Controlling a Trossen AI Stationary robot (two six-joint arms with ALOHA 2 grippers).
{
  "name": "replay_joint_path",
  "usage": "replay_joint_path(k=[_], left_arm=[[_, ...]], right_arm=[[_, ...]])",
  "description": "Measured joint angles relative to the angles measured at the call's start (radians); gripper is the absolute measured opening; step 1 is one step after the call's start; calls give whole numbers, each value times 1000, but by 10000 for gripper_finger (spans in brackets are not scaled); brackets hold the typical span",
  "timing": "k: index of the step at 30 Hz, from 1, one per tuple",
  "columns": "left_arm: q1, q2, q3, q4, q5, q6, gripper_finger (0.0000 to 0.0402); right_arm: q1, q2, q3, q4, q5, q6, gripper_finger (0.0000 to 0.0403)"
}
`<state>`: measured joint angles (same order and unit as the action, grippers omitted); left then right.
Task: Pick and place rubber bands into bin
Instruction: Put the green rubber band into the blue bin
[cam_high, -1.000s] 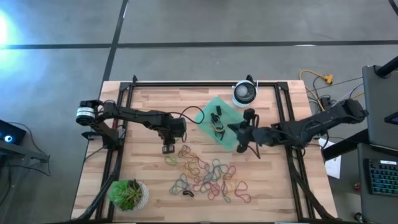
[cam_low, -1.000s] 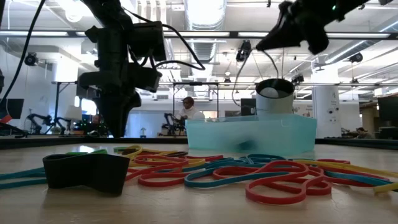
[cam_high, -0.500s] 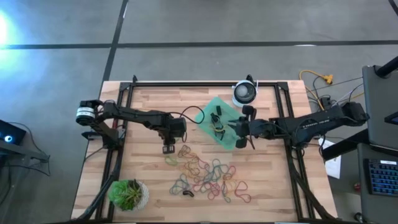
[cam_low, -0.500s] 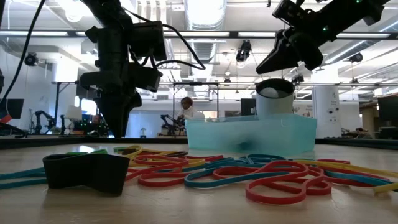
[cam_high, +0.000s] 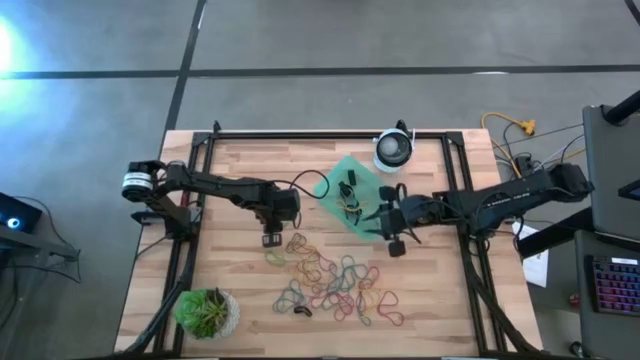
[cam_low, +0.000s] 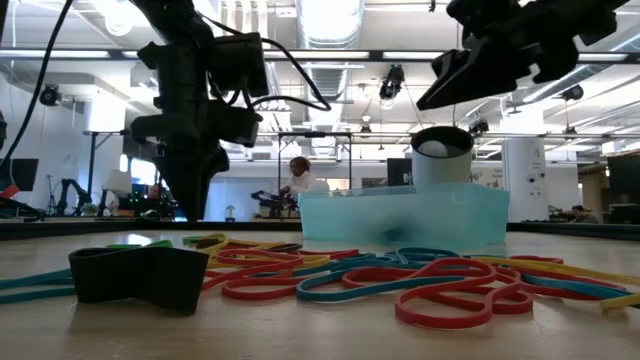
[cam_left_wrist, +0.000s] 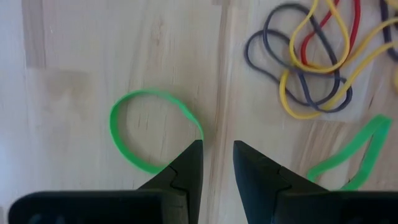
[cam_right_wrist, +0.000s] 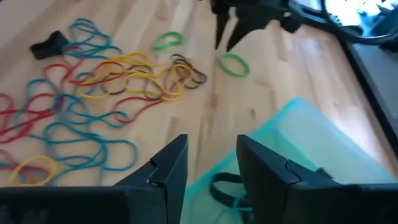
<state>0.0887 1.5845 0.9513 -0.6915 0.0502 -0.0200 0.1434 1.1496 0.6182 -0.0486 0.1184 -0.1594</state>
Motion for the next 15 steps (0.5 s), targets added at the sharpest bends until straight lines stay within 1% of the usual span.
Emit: replay_joint_path(k=[4,7,15], left_arm=[[0,0,-30,71,0,10,73],[0,3,-54,110,0,44,73],[1,5,-94,113,-21,52,73]], right_arm=[[40,0,-13,1,0,4,122],[72,0,-24,0,0,11,117],[120,0,-43,4,4,45,106]])
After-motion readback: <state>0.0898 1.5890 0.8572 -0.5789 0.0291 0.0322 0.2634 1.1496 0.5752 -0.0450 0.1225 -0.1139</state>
